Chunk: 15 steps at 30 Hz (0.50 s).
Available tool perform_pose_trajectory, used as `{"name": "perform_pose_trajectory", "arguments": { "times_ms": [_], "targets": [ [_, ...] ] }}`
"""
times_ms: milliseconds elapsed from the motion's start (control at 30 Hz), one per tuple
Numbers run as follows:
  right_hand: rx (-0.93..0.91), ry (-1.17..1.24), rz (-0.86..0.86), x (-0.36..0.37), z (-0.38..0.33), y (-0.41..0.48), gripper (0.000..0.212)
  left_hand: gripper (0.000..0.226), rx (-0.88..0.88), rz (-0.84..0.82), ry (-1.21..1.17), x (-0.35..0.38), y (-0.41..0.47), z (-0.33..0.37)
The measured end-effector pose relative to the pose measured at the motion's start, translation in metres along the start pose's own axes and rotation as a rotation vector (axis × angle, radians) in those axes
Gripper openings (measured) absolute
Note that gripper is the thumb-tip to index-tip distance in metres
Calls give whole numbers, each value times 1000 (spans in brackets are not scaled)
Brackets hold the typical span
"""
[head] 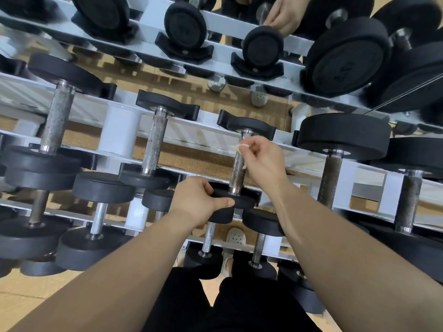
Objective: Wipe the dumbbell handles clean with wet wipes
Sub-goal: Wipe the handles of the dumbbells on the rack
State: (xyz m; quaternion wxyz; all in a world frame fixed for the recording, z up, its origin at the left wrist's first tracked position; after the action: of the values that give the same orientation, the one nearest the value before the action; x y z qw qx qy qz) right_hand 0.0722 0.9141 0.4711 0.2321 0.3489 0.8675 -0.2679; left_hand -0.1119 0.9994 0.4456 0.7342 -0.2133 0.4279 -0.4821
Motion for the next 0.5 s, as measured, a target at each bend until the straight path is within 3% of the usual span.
{"name": "perform_pose_trajectory", "arguments": {
  "times_ms": [133, 233, 333, 433, 500],
  "targets": [
    [-26, -134, 4, -2, -3, -3, 7, 51, 0, 2, 3, 0, 0, 0],
    [-153, -245, -79, 11, 3, -34, 4, 50, 14, 9, 10, 1, 1, -1],
    [-178, -248, -167, 21, 9, -50, 2, 50, 27, 16, -26, 4, 2, -5],
    [-223, -290, -151, 19, -4, -31, 4, 53, 42, 25, -65, 6, 2, -7],
    [-160, -234, -110, 14, -8, -12, 4, 58, 49, 26, -77, 7, 1, -7]
  ]
}}
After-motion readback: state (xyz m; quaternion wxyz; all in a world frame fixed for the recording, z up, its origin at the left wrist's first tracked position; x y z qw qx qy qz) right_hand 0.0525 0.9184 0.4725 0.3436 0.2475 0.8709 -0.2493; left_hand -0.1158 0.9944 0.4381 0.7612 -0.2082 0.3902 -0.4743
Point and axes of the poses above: each hand's wrist, its own y-axis towards the middle knuckle, its own x-axis out of the palm, z = x × y, the point moved 8 cm from there along y, towards the middle knuckle, and after that the axes turned 5 degrees about -z, right-handed, at the moved point
